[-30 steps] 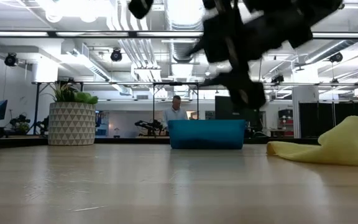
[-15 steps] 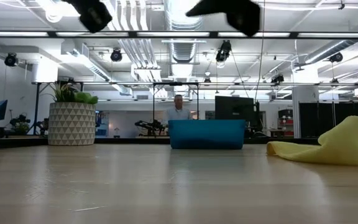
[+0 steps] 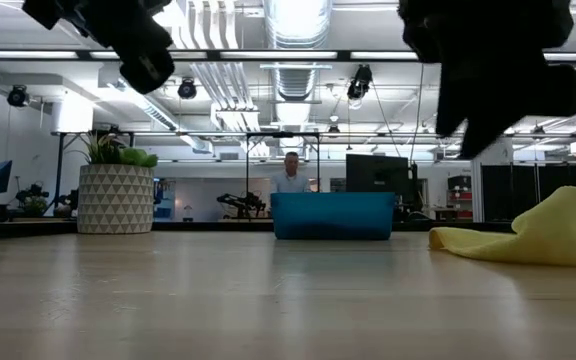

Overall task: Fold microfiber towels
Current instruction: Fold the yellow microfiber cloth

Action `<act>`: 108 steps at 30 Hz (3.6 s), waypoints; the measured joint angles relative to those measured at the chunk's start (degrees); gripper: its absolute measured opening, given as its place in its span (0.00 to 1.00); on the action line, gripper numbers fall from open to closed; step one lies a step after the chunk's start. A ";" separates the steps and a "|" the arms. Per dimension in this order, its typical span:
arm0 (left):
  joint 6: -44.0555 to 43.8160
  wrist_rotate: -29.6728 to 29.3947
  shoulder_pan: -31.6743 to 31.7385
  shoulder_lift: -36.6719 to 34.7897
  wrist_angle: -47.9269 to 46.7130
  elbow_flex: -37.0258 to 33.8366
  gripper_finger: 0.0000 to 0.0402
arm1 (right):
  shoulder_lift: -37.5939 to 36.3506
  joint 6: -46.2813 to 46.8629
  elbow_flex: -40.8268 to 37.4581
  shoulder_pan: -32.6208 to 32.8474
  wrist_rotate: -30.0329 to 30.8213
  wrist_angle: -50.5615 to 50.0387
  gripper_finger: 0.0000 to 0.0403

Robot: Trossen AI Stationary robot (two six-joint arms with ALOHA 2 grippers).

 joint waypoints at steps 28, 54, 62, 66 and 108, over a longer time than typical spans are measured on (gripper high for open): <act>-1.15 0.07 -0.11 8.45 17.34 1.59 0.00 | -0.59 -27.45 1.52 -2.22 -12.50 -1.67 0.02; 3.02 -5.25 -5.97 31.02 35.30 3.39 0.52 | -7.83 -44.20 12.75 -14.39 -12.12 -6.48 0.02; 2.83 -8.44 -5.73 35.62 35.84 3.46 0.54 | -8.57 -44.35 12.75 -14.35 -12.22 -6.04 0.02; -0.06 -8.75 -5.75 36.89 35.23 3.46 0.48 | -8.64 -44.41 12.75 -14.37 -12.20 -6.04 0.02; 6.08 -13.60 -2.19 33.55 -32.79 50.58 0.00 | -4.11 -54.72 12.68 -13.31 18.99 20.06 0.51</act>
